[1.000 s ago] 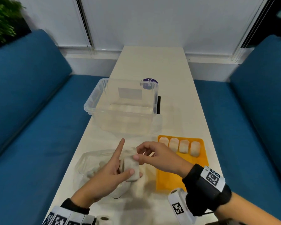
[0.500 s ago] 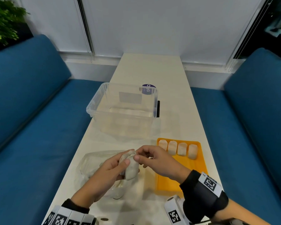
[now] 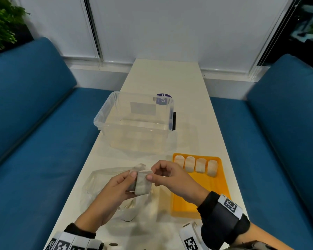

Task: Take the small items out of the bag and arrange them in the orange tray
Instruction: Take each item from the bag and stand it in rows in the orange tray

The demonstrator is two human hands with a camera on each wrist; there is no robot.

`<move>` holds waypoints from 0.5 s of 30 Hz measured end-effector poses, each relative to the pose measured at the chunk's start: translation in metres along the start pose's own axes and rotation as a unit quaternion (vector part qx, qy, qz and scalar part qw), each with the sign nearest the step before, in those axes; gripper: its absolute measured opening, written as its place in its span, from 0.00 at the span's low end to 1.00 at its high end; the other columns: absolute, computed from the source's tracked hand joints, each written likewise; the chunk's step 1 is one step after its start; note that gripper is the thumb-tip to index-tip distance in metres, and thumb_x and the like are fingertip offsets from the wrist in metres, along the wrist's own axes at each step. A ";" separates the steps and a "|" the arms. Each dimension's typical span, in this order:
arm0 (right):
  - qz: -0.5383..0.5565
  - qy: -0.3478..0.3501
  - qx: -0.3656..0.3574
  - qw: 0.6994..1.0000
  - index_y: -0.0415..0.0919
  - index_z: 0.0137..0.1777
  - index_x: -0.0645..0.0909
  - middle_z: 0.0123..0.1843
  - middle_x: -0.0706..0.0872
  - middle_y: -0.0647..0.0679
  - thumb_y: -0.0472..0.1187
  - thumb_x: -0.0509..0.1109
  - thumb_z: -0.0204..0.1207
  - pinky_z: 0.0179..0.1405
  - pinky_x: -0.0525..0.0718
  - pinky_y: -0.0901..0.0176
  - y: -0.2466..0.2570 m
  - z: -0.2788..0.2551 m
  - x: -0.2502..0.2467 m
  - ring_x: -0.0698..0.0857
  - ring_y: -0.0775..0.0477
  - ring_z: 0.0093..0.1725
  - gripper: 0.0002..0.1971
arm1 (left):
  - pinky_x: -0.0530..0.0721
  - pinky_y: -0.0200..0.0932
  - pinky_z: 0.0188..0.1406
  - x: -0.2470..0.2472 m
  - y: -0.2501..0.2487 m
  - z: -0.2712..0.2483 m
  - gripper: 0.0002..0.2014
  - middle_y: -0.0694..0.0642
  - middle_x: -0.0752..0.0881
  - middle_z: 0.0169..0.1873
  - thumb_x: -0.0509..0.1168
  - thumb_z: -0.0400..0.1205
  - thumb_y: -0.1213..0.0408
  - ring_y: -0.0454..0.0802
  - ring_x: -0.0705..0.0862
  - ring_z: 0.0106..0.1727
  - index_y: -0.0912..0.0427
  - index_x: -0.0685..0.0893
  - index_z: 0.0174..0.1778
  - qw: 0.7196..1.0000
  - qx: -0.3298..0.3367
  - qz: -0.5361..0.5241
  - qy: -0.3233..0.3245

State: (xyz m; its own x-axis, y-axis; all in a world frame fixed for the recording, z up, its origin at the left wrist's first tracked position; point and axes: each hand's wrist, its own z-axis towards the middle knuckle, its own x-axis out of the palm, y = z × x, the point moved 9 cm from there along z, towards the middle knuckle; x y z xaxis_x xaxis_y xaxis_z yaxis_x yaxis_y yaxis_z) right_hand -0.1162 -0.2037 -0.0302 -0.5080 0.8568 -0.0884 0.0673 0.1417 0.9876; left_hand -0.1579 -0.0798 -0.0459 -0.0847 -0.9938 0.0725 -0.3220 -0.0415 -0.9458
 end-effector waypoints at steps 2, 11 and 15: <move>0.007 -0.001 0.001 1.000 0.43 0.40 0.80 0.38 0.82 0.50 0.38 0.74 0.74 0.38 0.81 0.68 -0.001 0.000 -0.003 0.79 0.56 0.38 0.05 | 0.88 0.41 0.50 -0.002 0.001 0.001 0.17 0.55 0.90 0.52 0.53 0.85 0.59 0.51 0.88 0.54 0.59 0.86 0.58 1.000 -0.002 -0.010 -0.011; -0.024 -0.077 0.043 0.996 0.44 0.41 0.80 0.35 0.83 0.52 0.38 0.73 0.75 0.34 0.77 0.70 -0.030 0.003 -0.062 0.80 0.58 0.35 0.05 | 0.85 0.44 0.50 -0.033 0.019 0.001 0.14 0.58 0.91 0.47 0.56 0.84 0.62 0.55 0.88 0.51 0.62 0.86 0.53 0.996 -0.025 -0.016 -0.088; -0.070 -0.171 0.078 0.980 0.40 0.44 0.82 0.38 0.83 0.45 0.40 0.73 0.75 0.32 0.77 0.70 -0.050 0.011 -0.118 0.79 0.55 0.36 0.04 | 0.83 0.46 0.52 -0.049 0.030 -0.003 0.13 0.57 0.91 0.47 0.57 0.84 0.63 0.58 0.87 0.52 0.60 0.86 0.52 0.993 -0.043 -0.015 -0.109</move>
State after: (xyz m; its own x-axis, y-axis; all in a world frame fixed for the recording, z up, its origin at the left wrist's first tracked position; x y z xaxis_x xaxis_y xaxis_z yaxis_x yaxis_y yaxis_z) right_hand -0.0502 -0.3068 -0.0709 -0.2057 0.9356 -0.2870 0.1612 0.3217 0.9330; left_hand -0.1666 -0.0325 -0.0762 0.1286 -0.9915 0.0211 -0.4005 -0.0714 -0.9135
